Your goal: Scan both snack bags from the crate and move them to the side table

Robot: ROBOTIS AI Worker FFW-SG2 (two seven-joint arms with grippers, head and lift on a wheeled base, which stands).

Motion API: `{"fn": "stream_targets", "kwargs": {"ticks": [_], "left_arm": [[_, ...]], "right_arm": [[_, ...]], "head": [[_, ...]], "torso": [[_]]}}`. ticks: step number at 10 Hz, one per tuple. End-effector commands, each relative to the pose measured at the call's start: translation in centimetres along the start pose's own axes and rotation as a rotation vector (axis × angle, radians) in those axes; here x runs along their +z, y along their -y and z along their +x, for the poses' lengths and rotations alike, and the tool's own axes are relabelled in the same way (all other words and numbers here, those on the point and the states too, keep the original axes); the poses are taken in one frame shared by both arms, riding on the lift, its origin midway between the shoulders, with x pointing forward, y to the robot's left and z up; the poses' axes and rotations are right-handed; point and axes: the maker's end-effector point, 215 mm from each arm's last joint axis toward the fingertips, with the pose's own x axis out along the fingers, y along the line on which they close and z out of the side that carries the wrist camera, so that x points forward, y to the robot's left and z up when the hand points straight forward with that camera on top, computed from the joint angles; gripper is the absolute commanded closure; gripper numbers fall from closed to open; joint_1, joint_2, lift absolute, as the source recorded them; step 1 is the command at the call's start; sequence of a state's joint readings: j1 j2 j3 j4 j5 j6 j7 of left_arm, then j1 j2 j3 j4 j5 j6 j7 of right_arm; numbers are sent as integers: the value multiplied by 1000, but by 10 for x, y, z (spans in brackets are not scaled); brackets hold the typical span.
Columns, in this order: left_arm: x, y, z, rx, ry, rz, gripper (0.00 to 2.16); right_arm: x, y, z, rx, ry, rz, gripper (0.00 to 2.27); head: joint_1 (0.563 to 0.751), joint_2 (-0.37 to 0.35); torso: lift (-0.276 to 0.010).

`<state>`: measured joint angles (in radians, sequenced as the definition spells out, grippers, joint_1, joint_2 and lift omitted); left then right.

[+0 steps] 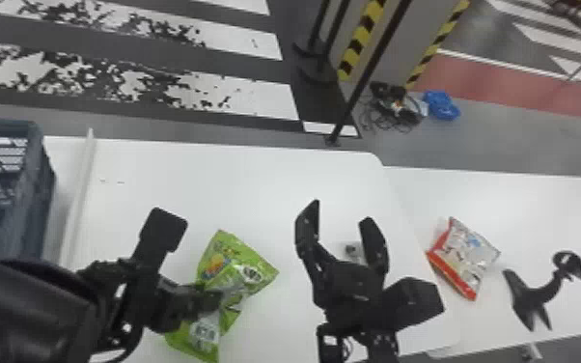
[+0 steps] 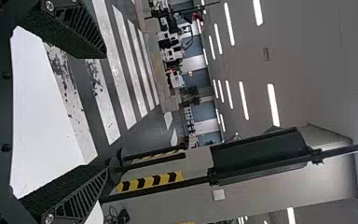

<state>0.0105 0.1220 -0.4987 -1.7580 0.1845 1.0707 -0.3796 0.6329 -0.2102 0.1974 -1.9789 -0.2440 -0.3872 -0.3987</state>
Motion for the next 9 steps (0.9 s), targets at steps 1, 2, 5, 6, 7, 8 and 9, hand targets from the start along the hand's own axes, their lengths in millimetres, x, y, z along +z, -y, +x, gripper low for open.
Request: {"fn": "stream_targets", "kwargs": {"ticks": [1,2,5,6,7,8,9], "left_arm": [[2,7,11,-12,8,21,1889],[6,13,14,-35,14,21,1889],[12,34,24,-87,25,26,1889],[14,38,34,-87,28,44,1885],[12,35,39,-74,25,49,1764],[15,30,38,-56,29,62,876],[15,23,37,-39,27,63,-2]], "right_arm": [[0,0,0,0,0,2,76],[0,0,-1,0,-2,2,76],[0,0,1,0,0,3,76],[1,-1,1,2,2,5,76],[1,-1,1,3,1,4,76],[0,0,0,3,-2,4,76],[0,1,1,4,-2,2,76]], "head": [[695,-350],[695,-350],[695,-350],[695,-350],[695,-350],[695,-350],[695,-350]], "torso": [[-29],[-29],[-29],[-29],[-29],[-29],[-29]]}}
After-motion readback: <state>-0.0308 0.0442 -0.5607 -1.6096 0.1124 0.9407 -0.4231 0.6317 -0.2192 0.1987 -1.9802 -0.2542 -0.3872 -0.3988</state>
